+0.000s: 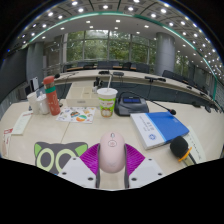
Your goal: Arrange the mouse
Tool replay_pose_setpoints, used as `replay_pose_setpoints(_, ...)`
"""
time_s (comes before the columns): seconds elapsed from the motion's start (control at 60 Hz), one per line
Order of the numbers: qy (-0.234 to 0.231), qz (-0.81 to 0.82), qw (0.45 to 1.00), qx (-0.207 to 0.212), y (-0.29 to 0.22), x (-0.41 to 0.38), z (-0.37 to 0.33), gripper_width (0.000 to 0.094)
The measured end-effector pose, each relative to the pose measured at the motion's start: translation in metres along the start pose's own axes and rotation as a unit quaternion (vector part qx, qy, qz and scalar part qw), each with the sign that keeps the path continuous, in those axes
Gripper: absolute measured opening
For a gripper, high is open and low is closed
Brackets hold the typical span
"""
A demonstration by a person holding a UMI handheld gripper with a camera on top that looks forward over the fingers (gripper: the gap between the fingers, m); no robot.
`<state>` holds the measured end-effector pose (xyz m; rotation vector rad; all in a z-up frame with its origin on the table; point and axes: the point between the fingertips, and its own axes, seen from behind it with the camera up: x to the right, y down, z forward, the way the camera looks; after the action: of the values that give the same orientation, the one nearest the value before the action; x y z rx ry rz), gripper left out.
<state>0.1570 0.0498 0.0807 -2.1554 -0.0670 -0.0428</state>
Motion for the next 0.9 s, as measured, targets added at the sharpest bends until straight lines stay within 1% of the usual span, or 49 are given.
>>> replay_pose_setpoints(0.067,-0.008,0.007,1.0,0.017,-0.021,-0.028,-0.019,0.0318)
replay_pose_setpoints(0.183,-0.031,0.015,0.999,0.019,-0.026,-0.091,-0.033,0.0315)
replay_pose_setpoints(0.35,-0.046,0.01,0.999,-0.016,0.02,-0.168,-0.013,0.0318)
replay_pose_setpoints(0.4,-0.043,0.008,0.999,-0.031,0.04,-0.181,-0.002,0.0319)
replay_pose_setpoints(0.5,-0.033,0.008,0.998,-0.047,0.066,-0.196,0.012,0.0333)
replay_pose_setpoints(0.583,-0.028,0.01,0.998,-0.054,0.083,-0.199,0.019,0.0426)
replay_pose_setpoints(0.633,-0.025,0.007,0.998,-0.049,0.081,-0.198,0.019,0.0476)
replay_pose_setpoints(0.667,-0.022,0.007,0.998,-0.056,0.084,-0.198,0.016,0.0525)
replay_pose_setpoints(0.7,-0.021,0.009,0.998,-0.062,0.084,-0.197,0.011,0.0628)
replay_pose_setpoints(0.75,-0.024,0.013,0.998,-0.063,0.08,-0.199,-0.001,0.0825)
replay_pose_setpoints(0.767,-0.025,0.013,0.998,-0.061,0.078,-0.199,-0.007,0.0873)
replay_pose_setpoints(0.8,-0.023,0.013,0.998,-0.055,0.071,-0.198,-0.02,0.0833)
replay_pose_setpoints(0.817,-0.02,0.013,0.998,-0.051,0.068,-0.196,-0.028,0.083)
replay_pose_setpoints(0.867,-0.013,0.013,0.999,-0.044,0.057,-0.194,-0.054,0.0861)
replay_pose_setpoints(0.9,-0.008,0.014,0.999,-0.042,0.051,-0.192,-0.074,0.0862)
